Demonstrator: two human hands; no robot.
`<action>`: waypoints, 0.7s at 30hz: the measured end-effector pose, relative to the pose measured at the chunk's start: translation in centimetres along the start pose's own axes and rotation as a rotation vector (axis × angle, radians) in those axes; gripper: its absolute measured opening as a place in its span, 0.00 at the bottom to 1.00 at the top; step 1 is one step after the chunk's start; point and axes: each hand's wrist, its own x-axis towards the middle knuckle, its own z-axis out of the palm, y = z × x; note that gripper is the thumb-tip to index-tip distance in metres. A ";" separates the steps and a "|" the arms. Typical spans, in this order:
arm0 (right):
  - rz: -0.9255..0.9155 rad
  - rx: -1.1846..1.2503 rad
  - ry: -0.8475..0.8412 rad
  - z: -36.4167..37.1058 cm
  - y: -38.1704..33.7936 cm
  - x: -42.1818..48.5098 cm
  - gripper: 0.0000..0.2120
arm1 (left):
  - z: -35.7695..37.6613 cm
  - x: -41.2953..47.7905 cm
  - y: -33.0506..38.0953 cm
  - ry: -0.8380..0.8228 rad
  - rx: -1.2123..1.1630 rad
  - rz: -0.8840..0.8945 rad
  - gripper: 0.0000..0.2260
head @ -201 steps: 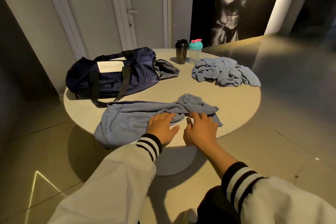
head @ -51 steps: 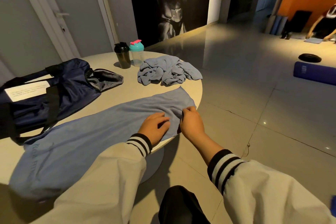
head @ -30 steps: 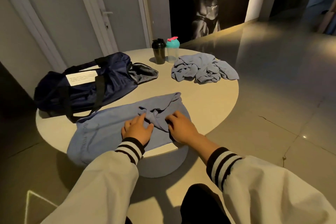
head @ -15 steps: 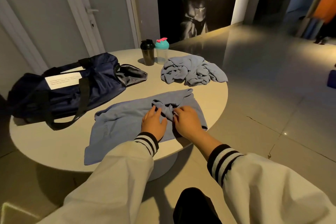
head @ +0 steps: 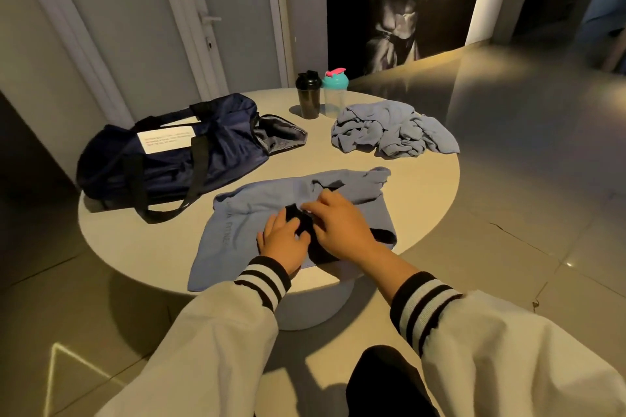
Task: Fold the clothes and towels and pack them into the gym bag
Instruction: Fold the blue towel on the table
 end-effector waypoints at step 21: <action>0.123 -0.041 -0.204 4.1 -3.0 -2.4 0.21 | -5.1 -4.1 -7.2 0.485 -0.549 -0.067 0.10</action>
